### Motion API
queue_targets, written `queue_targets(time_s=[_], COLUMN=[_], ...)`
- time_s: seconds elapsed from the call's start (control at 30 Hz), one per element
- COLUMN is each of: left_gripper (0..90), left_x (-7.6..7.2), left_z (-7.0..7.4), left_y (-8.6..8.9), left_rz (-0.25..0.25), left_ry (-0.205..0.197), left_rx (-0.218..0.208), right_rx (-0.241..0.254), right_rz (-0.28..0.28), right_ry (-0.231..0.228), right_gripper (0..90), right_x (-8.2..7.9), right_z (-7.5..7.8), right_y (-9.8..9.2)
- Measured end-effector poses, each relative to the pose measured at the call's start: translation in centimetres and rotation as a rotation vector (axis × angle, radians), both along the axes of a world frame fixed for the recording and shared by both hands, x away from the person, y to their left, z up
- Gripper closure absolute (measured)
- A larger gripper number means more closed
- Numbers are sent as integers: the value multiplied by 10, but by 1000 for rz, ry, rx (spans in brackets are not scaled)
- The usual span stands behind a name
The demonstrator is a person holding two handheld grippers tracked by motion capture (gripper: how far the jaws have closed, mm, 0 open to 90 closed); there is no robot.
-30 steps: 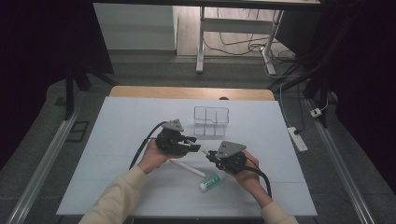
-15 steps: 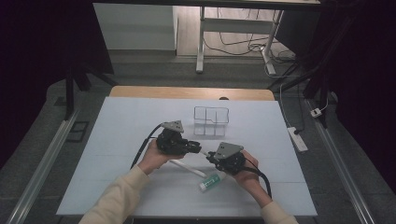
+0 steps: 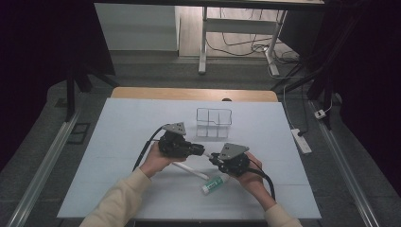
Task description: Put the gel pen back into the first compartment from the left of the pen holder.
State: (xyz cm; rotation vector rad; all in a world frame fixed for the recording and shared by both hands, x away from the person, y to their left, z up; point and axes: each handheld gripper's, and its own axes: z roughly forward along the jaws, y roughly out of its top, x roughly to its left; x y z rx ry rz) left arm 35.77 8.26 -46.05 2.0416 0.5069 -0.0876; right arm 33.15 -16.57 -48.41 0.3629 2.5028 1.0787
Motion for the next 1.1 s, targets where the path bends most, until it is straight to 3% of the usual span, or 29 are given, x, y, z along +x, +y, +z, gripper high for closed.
queue_targets(time_s=[0.43,0.67,1.1], left_gripper=[795,795,795], left_x=[0,0,-1], left_z=[11,17,24], left_y=[17,27,37], left_rz=[63,98,140], left_ry=[-33,-44,-74], left_rx=[-22,-27,-19], right_rx=[83,123,131], right_rz=[-69,-92,-137], right_ry=[75,96,111], right_gripper=[522,503,492], right_x=[7,9,14], right_z=[10,16,18], right_y=[-17,-31,-53])
